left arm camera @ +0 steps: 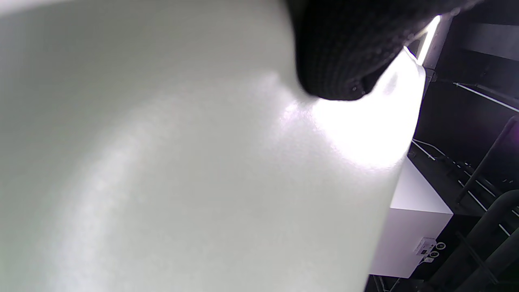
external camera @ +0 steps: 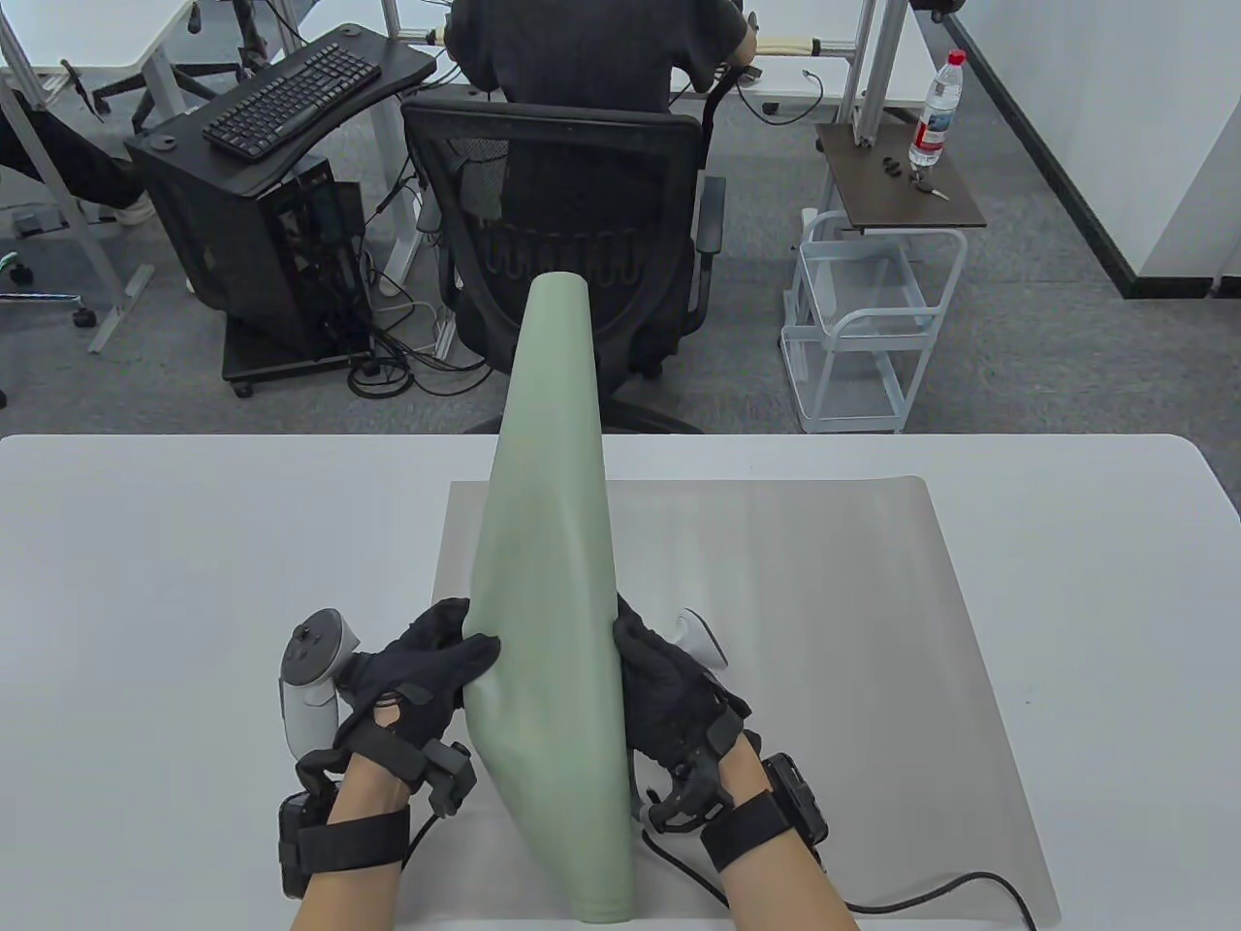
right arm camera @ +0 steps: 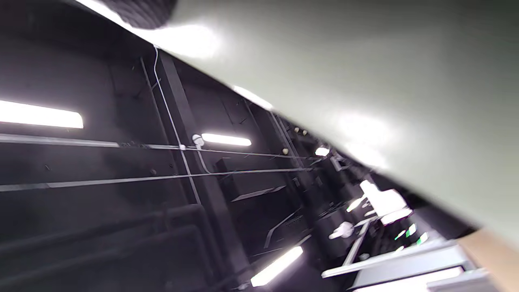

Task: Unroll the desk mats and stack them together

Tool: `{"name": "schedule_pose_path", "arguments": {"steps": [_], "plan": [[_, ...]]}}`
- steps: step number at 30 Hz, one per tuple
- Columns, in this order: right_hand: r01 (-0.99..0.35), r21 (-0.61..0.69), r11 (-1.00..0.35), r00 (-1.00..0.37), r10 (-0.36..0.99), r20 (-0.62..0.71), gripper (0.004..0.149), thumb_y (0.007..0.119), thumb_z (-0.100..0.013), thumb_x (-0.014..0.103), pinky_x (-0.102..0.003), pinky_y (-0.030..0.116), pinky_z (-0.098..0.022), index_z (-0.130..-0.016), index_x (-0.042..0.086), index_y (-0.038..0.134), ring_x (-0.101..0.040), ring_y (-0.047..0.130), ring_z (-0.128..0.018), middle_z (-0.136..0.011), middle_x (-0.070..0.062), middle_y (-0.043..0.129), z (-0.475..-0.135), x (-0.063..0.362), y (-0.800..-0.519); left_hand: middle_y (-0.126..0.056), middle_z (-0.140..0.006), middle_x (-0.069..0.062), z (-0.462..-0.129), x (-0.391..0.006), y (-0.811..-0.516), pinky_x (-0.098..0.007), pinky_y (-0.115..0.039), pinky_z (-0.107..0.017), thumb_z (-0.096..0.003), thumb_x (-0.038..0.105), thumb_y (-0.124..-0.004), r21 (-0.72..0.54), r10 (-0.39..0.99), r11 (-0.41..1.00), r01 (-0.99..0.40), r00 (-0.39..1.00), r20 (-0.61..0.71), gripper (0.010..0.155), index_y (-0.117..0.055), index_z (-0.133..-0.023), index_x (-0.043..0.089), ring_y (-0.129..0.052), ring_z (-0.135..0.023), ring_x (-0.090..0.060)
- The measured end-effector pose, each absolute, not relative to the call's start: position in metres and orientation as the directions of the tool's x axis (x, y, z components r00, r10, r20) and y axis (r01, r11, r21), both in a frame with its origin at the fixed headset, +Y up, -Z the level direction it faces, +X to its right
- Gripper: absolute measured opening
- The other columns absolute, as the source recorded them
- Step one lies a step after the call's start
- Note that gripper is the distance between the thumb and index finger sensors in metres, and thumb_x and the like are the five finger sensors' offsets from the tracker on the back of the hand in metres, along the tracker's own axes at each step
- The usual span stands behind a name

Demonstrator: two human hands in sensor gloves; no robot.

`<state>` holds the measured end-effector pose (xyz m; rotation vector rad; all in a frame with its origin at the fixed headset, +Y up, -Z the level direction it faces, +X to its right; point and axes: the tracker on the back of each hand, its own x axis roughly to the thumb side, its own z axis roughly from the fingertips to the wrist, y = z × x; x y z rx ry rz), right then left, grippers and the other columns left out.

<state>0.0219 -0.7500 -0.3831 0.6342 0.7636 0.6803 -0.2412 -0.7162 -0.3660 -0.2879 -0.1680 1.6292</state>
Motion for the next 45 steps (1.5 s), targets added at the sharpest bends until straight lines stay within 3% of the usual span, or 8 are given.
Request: {"name": "schedule_pose_path", "arguments": {"steps": [4,7,17,24,30,34,41,45], "plan": [[-0.440,0.629,0.640,0.506,0.756,-0.416,0.099,0.098,-0.043,0.041,-0.048,0.079,-0.065,-0.108,0.016,0.029,-0.029,0.088,-0.079,-0.096,-0.002,0.070,-0.385,0.022,-0.753,-0.090,-0.064,0.012,-0.364,-0.242,-0.712,-0.036,-0.088,-0.040,-0.0419,0.034,-0.090,-0.277,0.997,-0.062,-0.959,-0.045,-0.068,0.047,-0.069,-0.084,0.033,-0.099,-0.044,-0.013],[-0.429,0.675,0.600,0.503,0.779,-0.373,0.083,0.103,-0.041,0.047,-0.043,0.083,-0.060,-0.101,0.023,0.051,-0.020,0.092,-0.068,-0.088,0.003,0.073,-0.385,0.022,-0.750,-0.090,-0.064,0.012,-0.364,-0.243,-0.712,-0.036,-0.088,-0.040,-0.0418,0.034,-0.090,-0.271,0.997,-0.051,-0.961,-0.035,-0.066,0.047,-0.069,-0.084,0.032,-0.099,-0.043,-0.013],[-0.337,0.660,0.672,0.562,0.706,-0.431,0.063,0.086,-0.055,0.033,-0.064,0.071,-0.068,-0.099,0.032,0.041,-0.055,0.067,-0.098,-0.112,-0.024,0.045,-0.379,0.021,-0.750,-0.090,-0.063,0.009,-0.364,-0.249,-0.713,-0.034,-0.090,-0.034,-0.0432,0.034,-0.088,-0.248,0.996,-0.067,-0.966,-0.051,-0.069,0.046,-0.071,-0.086,0.031,-0.100,-0.036,-0.012],[-0.289,0.660,0.693,0.558,0.683,-0.472,0.086,0.075,-0.059,0.027,-0.063,0.075,-0.065,-0.102,0.022,0.001,-0.044,0.081,-0.092,-0.105,-0.019,0.053,-0.375,0.020,-0.749,-0.096,-0.048,0.009,-0.362,-0.265,-0.719,-0.032,-0.092,-0.023,-0.0466,0.044,-0.081,-0.219,0.990,-0.130,-0.967,-0.114,-0.083,0.042,-0.076,-0.085,0.027,-0.101,-0.021,-0.009],[-0.351,0.638,0.685,0.536,0.706,-0.463,0.085,0.050,-0.055,0.066,-0.049,0.075,-0.066,-0.100,0.028,-0.011,-0.032,0.080,-0.082,-0.104,-0.015,0.047,-0.374,0.021,-0.758,-0.096,-0.043,0.007,-0.363,-0.269,-0.725,-0.032,-0.092,-0.022,-0.0458,0.040,-0.084,-0.211,0.992,-0.102,-0.972,-0.084,-0.092,0.038,-0.079,-0.082,0.027,-0.101,-0.018,-0.010],[-0.320,0.566,0.760,0.584,0.628,-0.514,0.075,0.036,-0.055,0.061,-0.051,0.073,-0.065,-0.103,0.023,-0.007,-0.036,0.078,-0.081,-0.104,-0.018,0.047,-0.372,0.025,-0.764,-0.096,-0.042,0.008,-0.363,-0.271,-0.727,-0.032,-0.092,-0.022,-0.0456,0.040,-0.084,-0.188,0.993,-0.094,-0.978,-0.078,-0.092,0.038,-0.080,-0.081,0.026,-0.101,-0.018,-0.010],[-0.483,0.553,0.679,0.545,0.728,-0.416,0.097,0.084,-0.053,0.050,-0.038,0.085,-0.060,-0.100,0.003,0.014,-0.024,0.091,-0.073,-0.095,-0.007,0.061,-0.382,0.042,-0.762,-0.097,-0.041,0.011,-0.361,-0.284,-0.731,-0.032,-0.093,-0.023,-0.0434,0.041,-0.088,-0.141,0.988,-0.133,-0.981,-0.121,-0.092,0.037,-0.084,-0.077,0.026,-0.103,-0.019,-0.010],[-0.433,0.514,0.741,0.587,0.664,-0.463,0.076,0.096,-0.051,0.050,-0.034,0.089,-0.055,-0.096,0.021,0.043,-0.016,0.096,-0.062,-0.086,0.002,0.072,-0.381,0.039,-0.769,-0.097,-0.045,0.012,-0.361,-0.284,-0.733,-0.032,-0.093,-0.027,-0.0428,0.043,-0.088,-0.130,0.989,-0.122,-0.984,-0.109,-0.100,0.037,-0.084,-0.076,0.027,-0.103,-0.025,-0.010]]}}
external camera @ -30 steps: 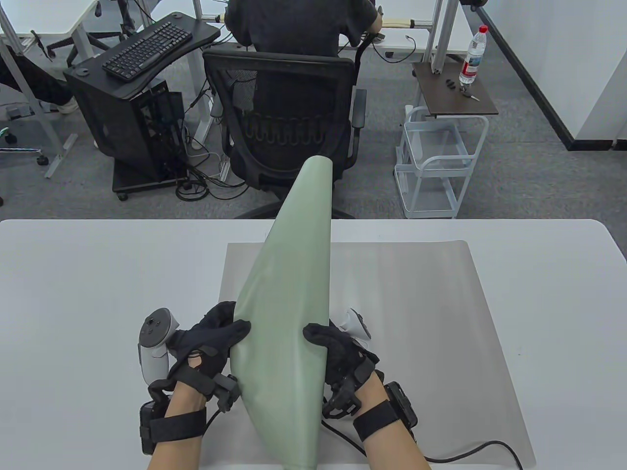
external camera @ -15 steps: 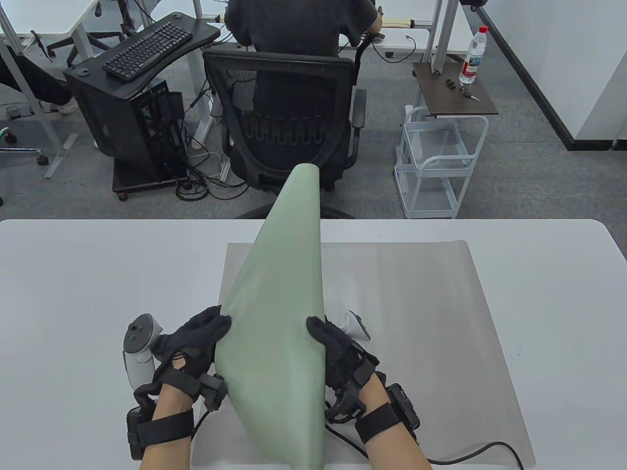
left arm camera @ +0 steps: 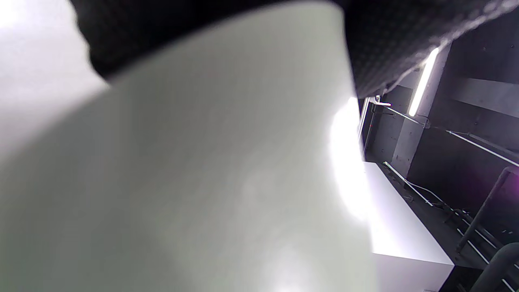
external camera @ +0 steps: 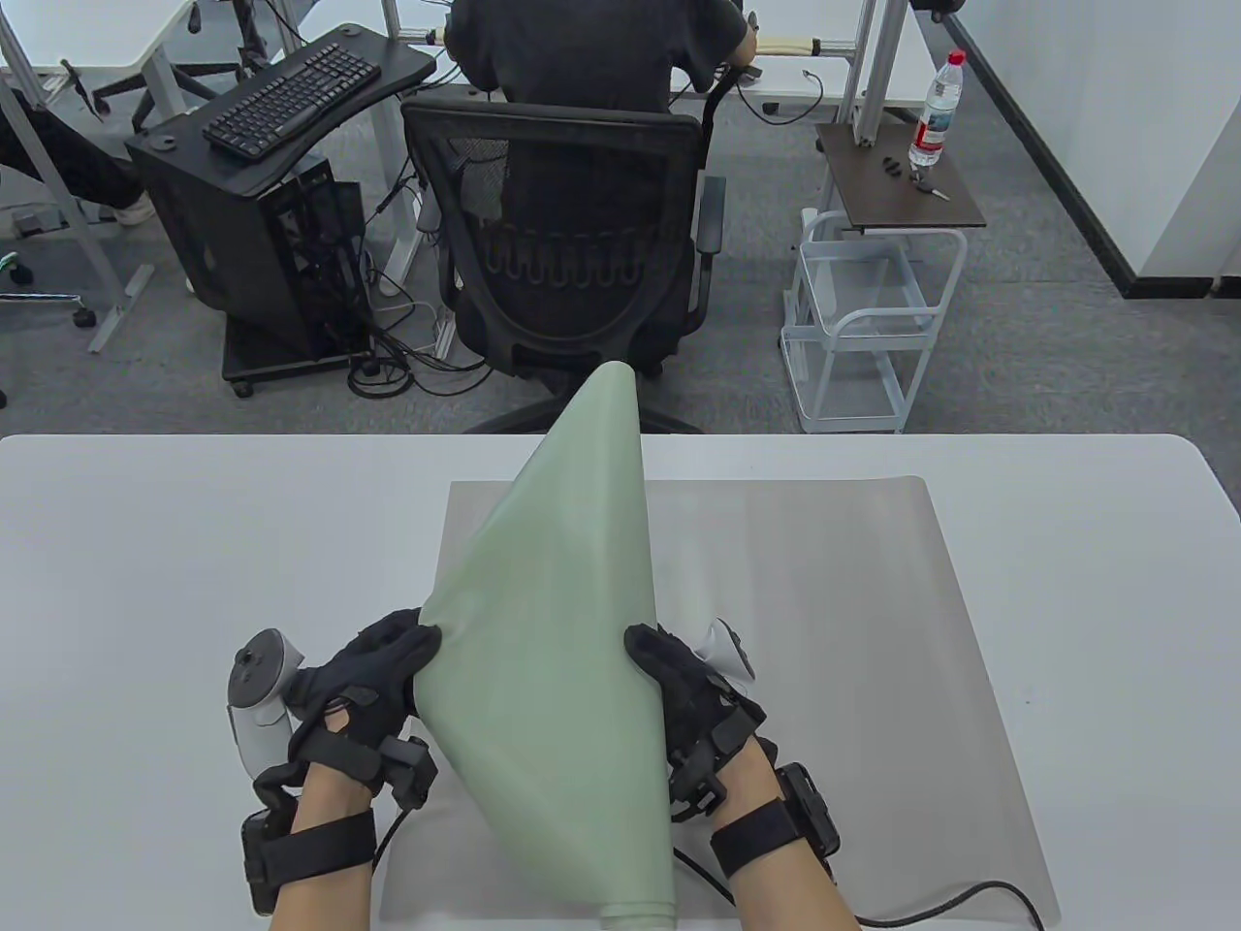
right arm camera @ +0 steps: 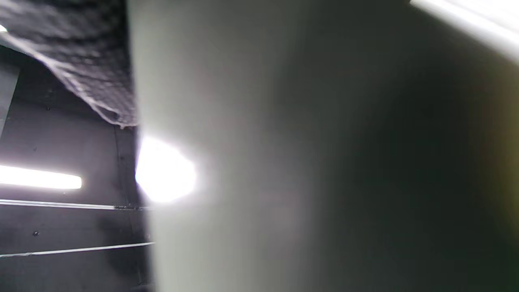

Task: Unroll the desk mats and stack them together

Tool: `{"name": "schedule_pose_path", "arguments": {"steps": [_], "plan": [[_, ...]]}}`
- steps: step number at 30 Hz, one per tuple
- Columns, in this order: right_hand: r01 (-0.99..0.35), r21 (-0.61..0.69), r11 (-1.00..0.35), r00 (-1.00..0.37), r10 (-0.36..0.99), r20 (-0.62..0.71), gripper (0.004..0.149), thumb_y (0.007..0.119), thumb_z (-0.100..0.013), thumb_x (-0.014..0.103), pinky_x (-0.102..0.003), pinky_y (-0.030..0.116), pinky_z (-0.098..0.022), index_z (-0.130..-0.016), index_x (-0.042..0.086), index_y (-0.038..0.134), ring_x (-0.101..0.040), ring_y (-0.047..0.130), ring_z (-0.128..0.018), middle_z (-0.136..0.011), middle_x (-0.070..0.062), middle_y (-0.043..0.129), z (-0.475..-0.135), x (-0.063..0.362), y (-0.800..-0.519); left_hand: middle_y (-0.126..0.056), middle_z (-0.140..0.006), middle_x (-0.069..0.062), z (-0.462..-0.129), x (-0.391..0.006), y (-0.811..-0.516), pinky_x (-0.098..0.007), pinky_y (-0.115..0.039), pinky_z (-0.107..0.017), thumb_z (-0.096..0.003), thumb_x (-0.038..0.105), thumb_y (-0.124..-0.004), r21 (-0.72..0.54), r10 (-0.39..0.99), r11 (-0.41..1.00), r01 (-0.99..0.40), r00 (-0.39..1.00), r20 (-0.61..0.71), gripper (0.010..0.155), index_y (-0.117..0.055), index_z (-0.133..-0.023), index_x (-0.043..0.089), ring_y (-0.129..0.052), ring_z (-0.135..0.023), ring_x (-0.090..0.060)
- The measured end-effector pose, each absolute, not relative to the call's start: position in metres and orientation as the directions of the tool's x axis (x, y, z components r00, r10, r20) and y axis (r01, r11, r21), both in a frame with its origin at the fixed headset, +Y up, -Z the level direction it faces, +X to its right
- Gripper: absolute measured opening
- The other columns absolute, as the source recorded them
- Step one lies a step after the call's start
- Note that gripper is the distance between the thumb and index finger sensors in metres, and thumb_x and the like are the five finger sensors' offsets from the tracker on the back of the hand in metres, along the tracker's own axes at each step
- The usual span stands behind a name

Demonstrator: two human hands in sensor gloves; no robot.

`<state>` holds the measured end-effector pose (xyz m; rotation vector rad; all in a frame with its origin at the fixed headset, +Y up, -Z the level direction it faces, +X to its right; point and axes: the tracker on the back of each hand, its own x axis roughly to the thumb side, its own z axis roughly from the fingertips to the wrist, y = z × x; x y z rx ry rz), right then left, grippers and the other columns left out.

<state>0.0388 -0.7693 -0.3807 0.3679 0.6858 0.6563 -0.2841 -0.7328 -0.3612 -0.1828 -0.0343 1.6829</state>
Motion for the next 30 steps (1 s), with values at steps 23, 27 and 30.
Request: {"name": "schedule_pose_path", "arguments": {"steps": [23,27,30], "plan": [[-0.212,0.657,0.723,0.661,0.602,-0.448,0.069,0.056,-0.054,0.062,-0.052,0.070,-0.070,-0.100,0.058,0.004,-0.037,0.071,-0.094,-0.113,-0.014,0.038,-0.373,0.033,-0.756,-0.096,-0.079,0.000,-0.360,-0.286,-0.731,-0.024,-0.093,-0.010,-0.0458,0.039,-0.073,-0.090,0.997,0.042,-0.995,0.048,-0.063,0.042,-0.065,-0.086,0.027,-0.108,-0.014,-0.010],[-0.221,0.654,0.723,0.663,0.603,-0.443,0.059,0.045,-0.055,0.057,-0.048,0.068,-0.070,-0.102,0.059,0.008,-0.034,0.071,-0.092,-0.112,-0.011,0.040,-0.376,0.036,-0.758,-0.095,-0.080,0.000,-0.360,-0.286,-0.731,-0.023,-0.093,-0.011,-0.0460,0.040,-0.073,-0.088,0.997,0.039,-0.995,0.045,-0.065,0.042,-0.065,-0.086,0.028,-0.107,-0.015,-0.010],[-0.310,0.627,0.715,0.654,0.639,-0.405,0.079,0.068,-0.058,0.052,-0.043,0.074,-0.068,-0.103,0.046,0.002,-0.029,0.078,-0.085,-0.107,-0.007,0.050,-0.379,0.042,-0.760,-0.095,-0.080,0.001,-0.359,-0.288,-0.730,-0.023,-0.092,-0.011,-0.0461,0.040,-0.073,-0.080,0.997,0.038,-0.996,0.043,-0.058,0.042,-0.065,-0.086,0.028,-0.106,-0.015,-0.009]]}}
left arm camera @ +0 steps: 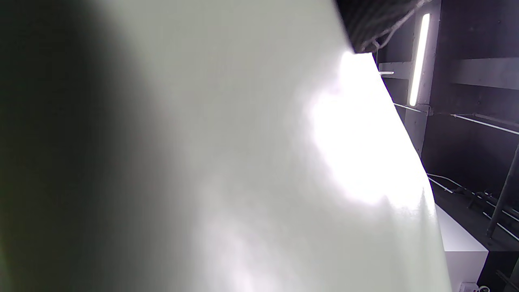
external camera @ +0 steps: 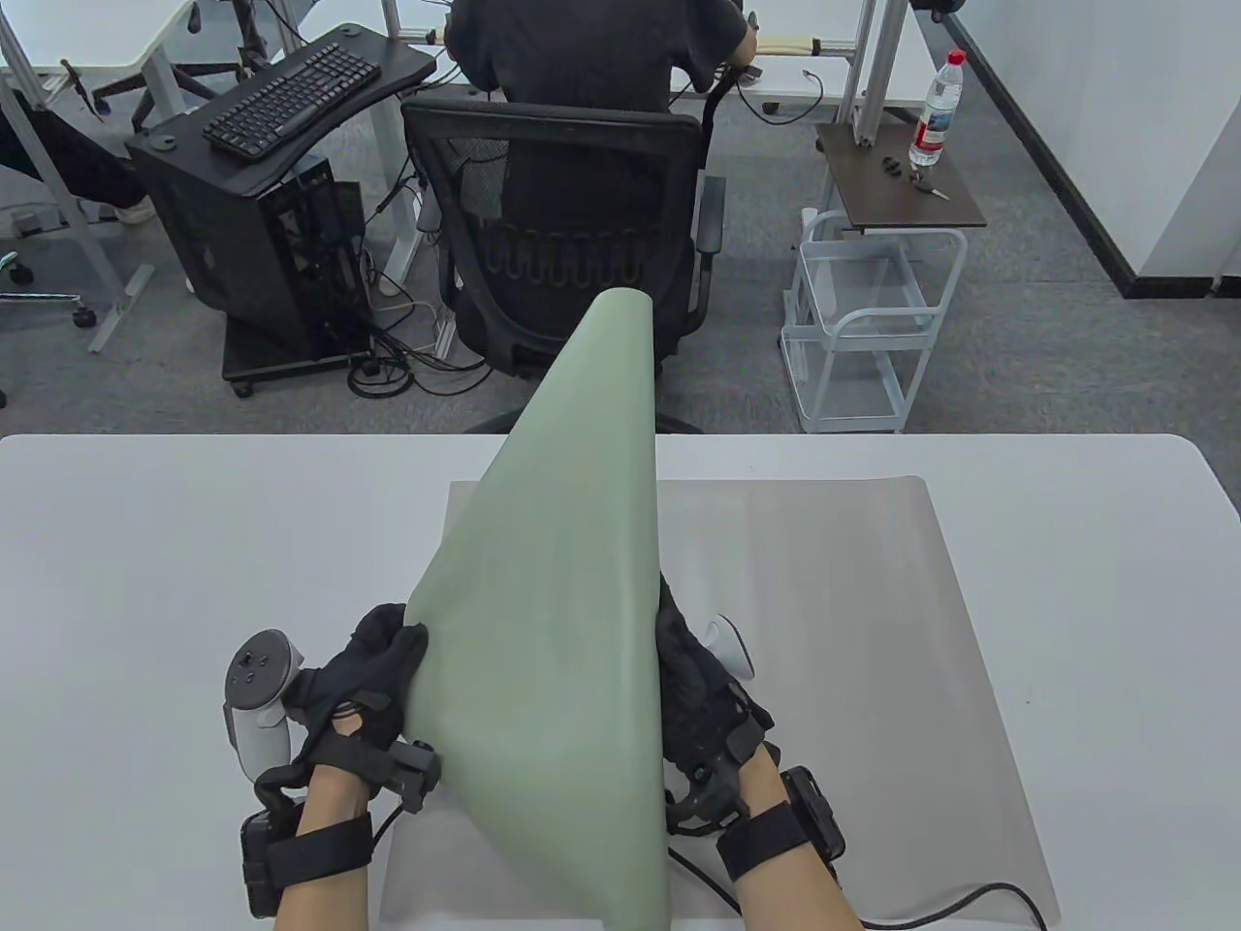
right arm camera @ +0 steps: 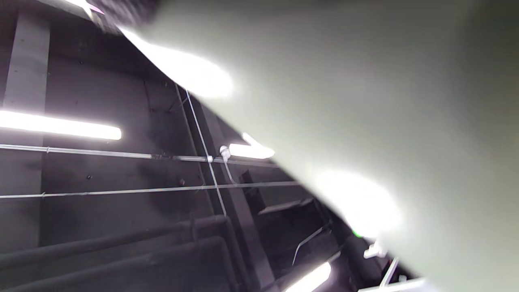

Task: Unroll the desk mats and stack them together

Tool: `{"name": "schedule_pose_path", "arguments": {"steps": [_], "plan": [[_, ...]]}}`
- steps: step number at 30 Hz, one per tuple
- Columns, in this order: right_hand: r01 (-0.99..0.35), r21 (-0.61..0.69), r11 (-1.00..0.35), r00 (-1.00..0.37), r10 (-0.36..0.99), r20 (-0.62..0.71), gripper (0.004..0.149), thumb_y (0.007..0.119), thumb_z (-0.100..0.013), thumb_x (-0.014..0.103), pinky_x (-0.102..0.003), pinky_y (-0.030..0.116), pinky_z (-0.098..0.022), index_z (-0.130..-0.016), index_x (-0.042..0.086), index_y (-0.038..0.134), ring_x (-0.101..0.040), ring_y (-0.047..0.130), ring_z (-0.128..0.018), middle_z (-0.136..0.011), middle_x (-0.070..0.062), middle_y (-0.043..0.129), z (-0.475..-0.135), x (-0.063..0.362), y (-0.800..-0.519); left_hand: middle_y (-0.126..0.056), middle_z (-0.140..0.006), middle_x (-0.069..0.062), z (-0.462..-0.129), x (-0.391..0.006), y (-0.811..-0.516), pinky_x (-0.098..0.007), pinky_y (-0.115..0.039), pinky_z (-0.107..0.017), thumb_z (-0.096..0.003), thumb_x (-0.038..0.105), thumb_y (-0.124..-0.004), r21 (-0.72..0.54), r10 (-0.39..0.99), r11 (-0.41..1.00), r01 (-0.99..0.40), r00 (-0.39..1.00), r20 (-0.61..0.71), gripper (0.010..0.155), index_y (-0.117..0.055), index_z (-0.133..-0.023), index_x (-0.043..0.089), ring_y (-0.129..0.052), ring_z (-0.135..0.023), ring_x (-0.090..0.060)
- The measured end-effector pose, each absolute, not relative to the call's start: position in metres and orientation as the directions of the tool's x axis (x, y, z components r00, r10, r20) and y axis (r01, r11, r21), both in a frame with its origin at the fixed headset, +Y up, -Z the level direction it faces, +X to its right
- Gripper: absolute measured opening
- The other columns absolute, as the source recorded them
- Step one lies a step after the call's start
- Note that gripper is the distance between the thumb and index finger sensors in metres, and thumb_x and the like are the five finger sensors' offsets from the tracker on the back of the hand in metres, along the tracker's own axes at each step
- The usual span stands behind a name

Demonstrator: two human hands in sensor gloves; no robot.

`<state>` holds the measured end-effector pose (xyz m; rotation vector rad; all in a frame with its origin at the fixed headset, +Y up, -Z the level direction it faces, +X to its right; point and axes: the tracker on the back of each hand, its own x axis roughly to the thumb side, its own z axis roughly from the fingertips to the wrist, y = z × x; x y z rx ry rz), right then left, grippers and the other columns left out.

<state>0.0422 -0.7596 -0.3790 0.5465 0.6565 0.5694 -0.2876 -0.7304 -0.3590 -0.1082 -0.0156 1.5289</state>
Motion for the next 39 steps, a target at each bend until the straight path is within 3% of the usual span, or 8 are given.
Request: {"name": "schedule_pose_path", "arguments": {"steps": [2,3,7,10,15,20,25,39], "plan": [[-0.350,0.601,0.718,0.639,0.653,-0.407,0.107,0.086,-0.051,0.051,-0.037,0.081,-0.061,-0.101,0.010,0.002,-0.021,0.087,-0.075,-0.097,0.001,0.063,-0.381,0.045,-0.761,-0.094,-0.081,0.001,-0.359,-0.289,-0.730,-0.023,-0.092,-0.012,-0.0465,0.040,-0.073,-0.081,0.998,0.041,-0.996,0.045,-0.053,0.042,-0.064,-0.086,0.029,-0.105,-0.016,-0.009],[-0.366,0.590,0.720,0.646,0.653,-0.395,0.103,0.092,-0.048,0.050,-0.035,0.085,-0.057,-0.105,0.009,0.017,-0.018,0.090,-0.070,-0.092,0.003,0.069,-0.381,0.045,-0.761,-0.094,-0.081,0.001,-0.359,-0.290,-0.731,-0.024,-0.092,-0.013,-0.0467,0.040,-0.073,-0.084,0.998,0.034,-0.996,0.039,-0.053,0.042,-0.064,-0.086,0.028,-0.105,-0.017,-0.010],[-0.358,0.564,0.744,0.671,0.625,-0.399,0.082,0.094,-0.053,0.050,-0.034,0.085,-0.059,-0.105,0.025,0.035,-0.014,0.089,-0.071,-0.089,0.007,0.070,-0.381,0.046,-0.763,-0.094,-0.081,0.001,-0.359,-0.288,-0.729,-0.024,-0.092,-0.013,-0.0470,0.040,-0.073,-0.081,0.997,0.050,-0.995,0.055,-0.055,0.043,-0.064,-0.087,0.029,-0.105,-0.018,-0.009],[-0.372,0.586,0.720,0.668,0.646,-0.370,0.078,0.084,-0.059,0.036,-0.059,0.076,-0.070,-0.106,0.030,0.022,-0.043,0.074,-0.101,-0.112,-0.012,0.046,-0.381,0.052,-0.758,-0.095,-0.080,0.001,-0.357,-0.293,-0.728,-0.023,-0.093,-0.012,-0.0470,0.042,-0.073,-0.062,0.994,0.084,-0.995,0.088,-0.061,0.043,-0.064,-0.087,0.029,-0.108,-0.017,-0.009],[-0.421,0.613,0.669,0.622,0.704,-0.343,0.089,0.075,-0.063,0.025,-0.059,0.082,-0.065,-0.101,0.035,-0.005,-0.044,0.083,-0.096,-0.113,-0.015,0.045,-0.384,0.065,-0.745,-0.074,-0.100,-0.006,-0.355,-0.289,-0.714,-0.030,-0.100,-0.023,-0.0468,0.048,-0.073,-0.492,0.988,0.106,-0.864,0.148,-0.046,0.079,-0.019,-0.099,0.024,-0.115,-0.044,-0.024],[-0.781,0.537,0.319,0.207,0.943,-0.259,0.091,0.073,-0.064,0.028,-0.051,0.079,-0.066,-0.098,0.032,-0.012,-0.038,0.082,-0.090,-0.111,-0.016,0.037,-0.390,0.101,-0.741,-0.080,-0.095,-0.008,-0.344,-0.306,-0.694,-0.026,-0.100,-0.012,-0.0454,0.032,-0.079,-0.392,0.960,0.244,-0.887,0.278,-0.033,0.083,-0.014,-0.098,0.027,-0.118,-0.027,-0.018],[-0.898,0.416,-0.142,-0.288,0.906,-0.311,0.091,0.070,-0.063,0.032,-0.044,0.081,-0.062,-0.096,0.025,-0.016,-0.034,0.085,-0.082,-0.108,-0.020,0.037,-0.396,0.098,-0.741,-0.084,-0.093,-0.005,-0.346,-0.293,-0.687,-0.023,-0.098,-0.007,-0.0438,0.025,-0.079,-0.255,0.833,0.516,-0.818,0.548,-0.075,0.081,-0.020,-0.098,0.028,-0.117,-0.019,-0.017],[-0.777,0.416,-0.473,-0.621,0.686,-0.380,0.092,0.068,-0.062,0.033,-0.044,0.078,-0.062,-0.094,0.021,-0.016,-0.036,0.086,-0.078,-0.107,-0.022,0.038,-0.408,0.078,-0.775,-0.078,-0.096,-0.005,-0.365,-0.284,-0.749,-0.028,-0.095,-0.015,-0.0429,0.026,-0.080,-0.316,0.590,0.673,-0.669,0.743,-0.318,0.084,-0.016,-0.097,0.019,-0.113,-0.027,-0.018]]}}
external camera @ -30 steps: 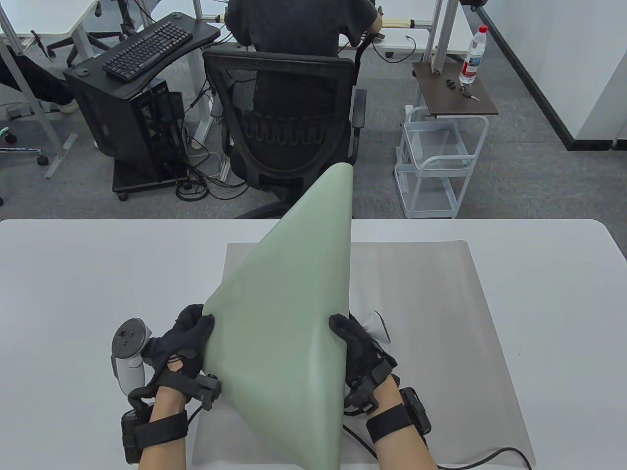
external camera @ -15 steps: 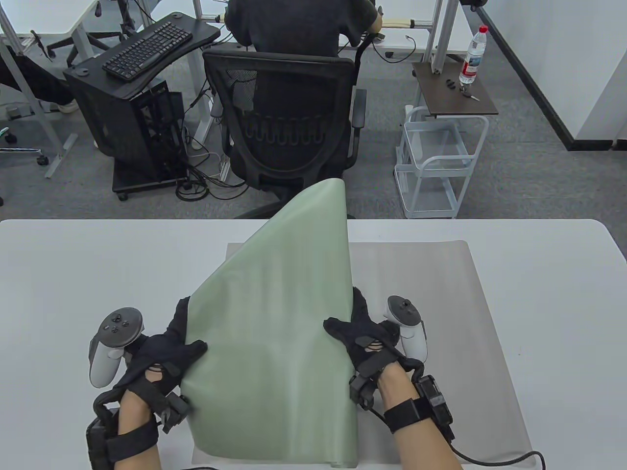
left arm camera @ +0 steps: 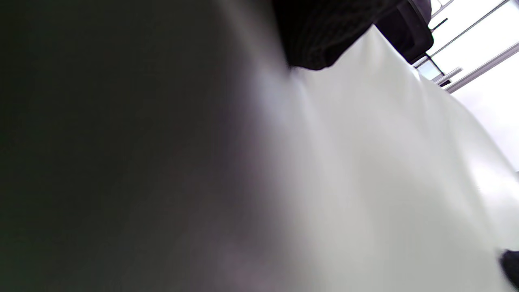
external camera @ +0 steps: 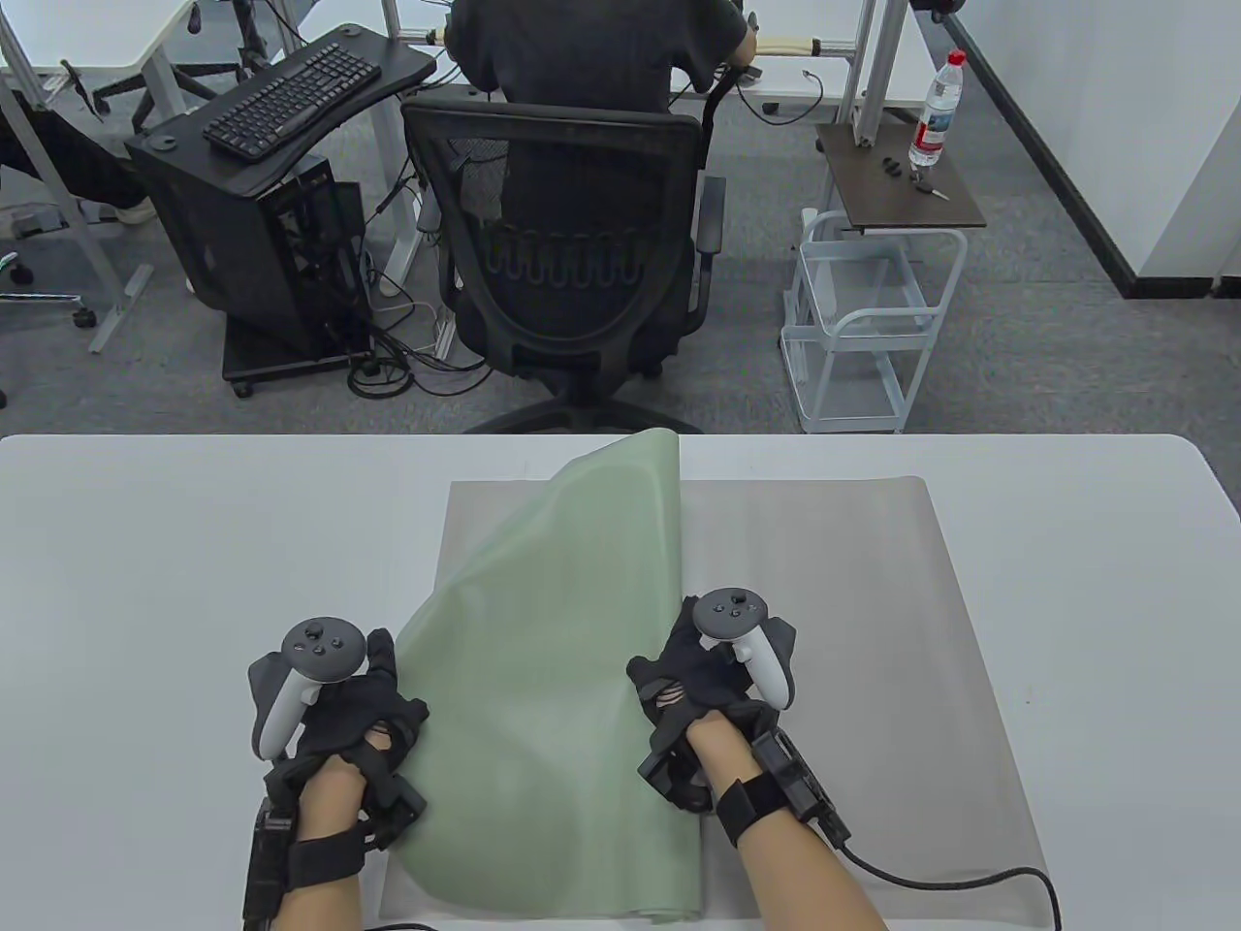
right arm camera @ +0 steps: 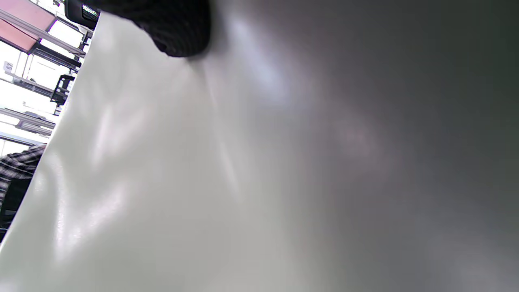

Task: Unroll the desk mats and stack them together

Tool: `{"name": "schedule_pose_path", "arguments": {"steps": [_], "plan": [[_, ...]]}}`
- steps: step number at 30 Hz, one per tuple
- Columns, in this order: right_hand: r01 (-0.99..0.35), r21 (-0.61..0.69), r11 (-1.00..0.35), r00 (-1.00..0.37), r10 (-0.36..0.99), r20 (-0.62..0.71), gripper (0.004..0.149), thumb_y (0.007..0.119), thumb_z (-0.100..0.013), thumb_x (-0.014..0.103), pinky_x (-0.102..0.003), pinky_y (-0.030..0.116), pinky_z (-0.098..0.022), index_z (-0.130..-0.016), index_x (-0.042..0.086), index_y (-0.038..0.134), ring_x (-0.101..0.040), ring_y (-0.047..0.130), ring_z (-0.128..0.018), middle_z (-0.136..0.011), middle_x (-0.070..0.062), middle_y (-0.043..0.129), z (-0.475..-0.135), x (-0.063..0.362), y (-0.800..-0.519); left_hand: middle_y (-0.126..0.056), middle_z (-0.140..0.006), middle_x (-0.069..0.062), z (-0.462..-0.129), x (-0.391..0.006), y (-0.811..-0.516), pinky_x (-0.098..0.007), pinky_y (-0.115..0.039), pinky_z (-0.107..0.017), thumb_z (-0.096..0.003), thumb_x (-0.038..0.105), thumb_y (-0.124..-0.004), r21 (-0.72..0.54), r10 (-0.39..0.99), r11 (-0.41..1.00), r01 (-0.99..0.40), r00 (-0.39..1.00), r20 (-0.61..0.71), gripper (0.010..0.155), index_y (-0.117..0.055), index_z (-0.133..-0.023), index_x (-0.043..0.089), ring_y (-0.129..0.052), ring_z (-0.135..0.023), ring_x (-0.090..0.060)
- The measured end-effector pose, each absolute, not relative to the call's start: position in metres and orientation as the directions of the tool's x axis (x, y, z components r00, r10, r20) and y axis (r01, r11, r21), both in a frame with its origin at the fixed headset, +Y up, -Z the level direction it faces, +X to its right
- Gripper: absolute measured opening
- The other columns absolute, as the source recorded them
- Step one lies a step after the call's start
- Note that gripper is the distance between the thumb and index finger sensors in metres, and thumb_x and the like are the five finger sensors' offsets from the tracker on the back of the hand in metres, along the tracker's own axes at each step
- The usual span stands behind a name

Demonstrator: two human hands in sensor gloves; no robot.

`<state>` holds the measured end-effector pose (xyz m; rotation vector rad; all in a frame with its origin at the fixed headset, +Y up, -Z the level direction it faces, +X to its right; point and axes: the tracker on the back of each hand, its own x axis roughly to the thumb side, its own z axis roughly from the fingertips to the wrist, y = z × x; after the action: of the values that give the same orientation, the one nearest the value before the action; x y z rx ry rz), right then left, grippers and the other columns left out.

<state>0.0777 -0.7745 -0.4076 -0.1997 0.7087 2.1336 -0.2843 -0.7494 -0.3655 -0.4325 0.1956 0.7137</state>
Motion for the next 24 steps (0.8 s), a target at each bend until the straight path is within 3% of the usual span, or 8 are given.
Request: {"name": "schedule_pose_path", "arguments": {"steps": [3,5,6,9,13,16,20,24], "plan": [[-0.764,0.417,-0.493,-0.638,0.675,-0.371,0.092,0.069,-0.062,0.032,-0.044,0.078,-0.062,-0.094,0.022,-0.016,-0.036,0.086,-0.077,-0.106,-0.022,0.038,-0.408,0.075,-0.773,-0.071,-0.100,-0.010,-0.368,-0.281,-0.755,-0.031,-0.092,-0.024,-0.0435,0.026,-0.081,-0.329,0.542,0.699,-0.635,0.771,-0.334,0.086,-0.014,-0.097,0.025,-0.109,-0.038,-0.018],[-0.740,0.420,-0.525,-0.667,0.650,-0.364,0.092,0.069,-0.062,0.033,-0.044,0.078,-0.062,-0.094,0.021,-0.016,-0.036,0.086,-0.078,-0.107,-0.022,0.038,-0.408,0.075,-0.771,-0.063,-0.105,-0.013,-0.369,-0.278,-0.759,-0.038,-0.087,-0.039,-0.0437,0.025,-0.081,-0.356,0.537,0.689,-0.632,0.774,-0.335,0.085,-0.016,-0.098,0.032,-0.101,-0.058,-0.024],[-0.731,0.422,-0.536,-0.677,0.643,-0.358,0.092,0.069,-0.062,0.032,-0.045,0.079,-0.062,-0.094,0.021,-0.016,-0.036,0.087,-0.078,-0.107,-0.022,0.038,-0.409,0.075,-0.770,-0.059,-0.106,-0.014,-0.370,-0.277,-0.761,-0.042,-0.083,-0.048,-0.0433,0.023,-0.081,-0.365,0.541,0.680,-0.636,0.771,-0.335,0.081,-0.024,-0.100,0.035,-0.095,-0.069,-0.027],[-0.727,0.442,-0.525,-0.678,0.649,-0.345,0.092,0.069,-0.062,0.032,-0.044,0.079,-0.062,-0.095,0.022,-0.016,-0.036,0.086,-0.078,-0.106,-0.022,0.038,-0.410,0.080,-0.770,-0.047,-0.109,-0.018,-0.374,-0.277,-0.765,-0.051,-0.071,-0.061,-0.0438,0.023,-0.079,-0.382,0.616,0.606,-0.697,0.716,-0.329,0.065,-0.051,-0.100,0.035,-0.080,-0.082,-0.035],[-0.713,0.471,-0.520,-0.689,0.642,-0.335,0.092,0.069,-0.062,0.032,-0.043,0.078,-0.063,-0.095,0.022,-0.015,-0.033,0.086,-0.078,-0.107,-0.021,0.039,-0.411,0.088,-0.772,-0.045,-0.110,-0.017,-0.385,-0.277,-0.765,-0.058,-0.059,-0.067,-0.0454,0.027,-0.077,-0.349,0.723,0.475,-0.808,0.584,-0.368,0.050,-0.068,-0.095,0.029,-0.065,-0.092,-0.046],[-0.720,0.468,-0.513,-0.681,0.652,-0.333,0.091,0.069,-0.062,0.032,-0.043,0.078,-0.063,-0.095,0.022,-0.015,-0.032,0.086,-0.078,-0.106,-0.021,0.039,-0.410,0.090,-0.774,-0.042,-0.110,-0.016,-0.406,-0.278,-0.763,-0.059,-0.057,-0.068,-0.0468,0.031,-0.075,-0.301,0.761,0.415,-0.858,0.509,-0.403,0.048,-0.069,-0.094,0.026,-0.060,-0.095,-0.045],[-0.727,0.466,-0.505,-0.674,0.656,-0.340,0.091,0.069,-0.062,0.032,-0.042,0.077,-0.063,-0.096,0.023,-0.015,-0.030,0.084,-0.078,-0.106,-0.021,0.040,-0.409,0.091,-0.777,-0.042,-0.110,-0.013,-0.438,-0.281,-0.749,-0.059,-0.056,-0.069,-0.0469,0.033,-0.075,-0.249,0.789,0.406,-0.879,0.475,-0.389,0.046,-0.070,-0.093,0.026,-0.057,-0.096,-0.044],[-0.737,0.446,-0.508,-0.667,0.652,-0.360,0.091,0.070,-0.062,0.032,-0.041,0.076,-0.062,-0.096,0.022,-0.015,-0.028,0.083,-0.077,-0.106,-0.021,0.039,-0.408,0.089,-0.779,-0.040,-0.111,-0.009,-0.479,-0.278,-0.737,-0.060,-0.052,-0.069,-0.0451,0.033,-0.076,-0.236,0.750,0.503,-0.832,0.555,-0.359,0.045,-0.074,-0.089,0.025,-0.050,-0.098,-0.045]]}}
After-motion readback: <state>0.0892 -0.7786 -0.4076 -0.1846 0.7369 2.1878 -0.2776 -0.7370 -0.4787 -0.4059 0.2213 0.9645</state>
